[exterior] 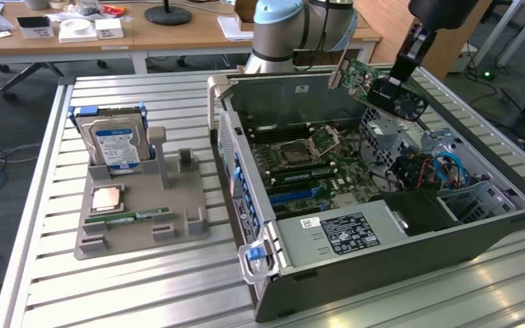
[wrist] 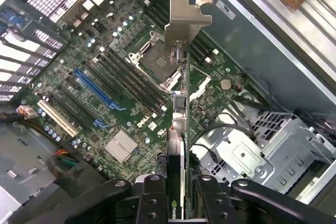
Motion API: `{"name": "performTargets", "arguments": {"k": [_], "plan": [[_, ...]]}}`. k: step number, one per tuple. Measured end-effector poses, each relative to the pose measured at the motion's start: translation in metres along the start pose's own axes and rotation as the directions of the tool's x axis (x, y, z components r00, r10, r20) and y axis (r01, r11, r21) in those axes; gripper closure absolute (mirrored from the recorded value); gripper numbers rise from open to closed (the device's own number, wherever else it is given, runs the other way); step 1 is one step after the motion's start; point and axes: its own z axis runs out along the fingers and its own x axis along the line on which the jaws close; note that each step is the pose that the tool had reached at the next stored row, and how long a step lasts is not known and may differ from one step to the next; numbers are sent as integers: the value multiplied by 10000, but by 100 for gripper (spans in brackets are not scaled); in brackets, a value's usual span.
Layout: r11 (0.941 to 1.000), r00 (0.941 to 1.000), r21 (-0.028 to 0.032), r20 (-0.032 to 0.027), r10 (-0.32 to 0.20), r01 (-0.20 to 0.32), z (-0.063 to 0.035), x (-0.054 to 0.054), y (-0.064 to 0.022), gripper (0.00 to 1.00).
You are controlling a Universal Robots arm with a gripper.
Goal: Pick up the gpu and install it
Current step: 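Insert the gpu into the slot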
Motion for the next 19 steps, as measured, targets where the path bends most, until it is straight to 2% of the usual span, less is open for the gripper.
{"name": "performTargets", "arguments": {"k": [5,10,15,19], "plan": [[9961,9961,-26,-75,-883,883,3,0,0,74],[9840,9839,-59,-149,-1781,1780,8,0,-1,74],[9638,9636,-99,-221,-2665,2663,13,1,-1,74],[9423,9419,-135,-274,-3348,3345,17,1,-1,74]]}}
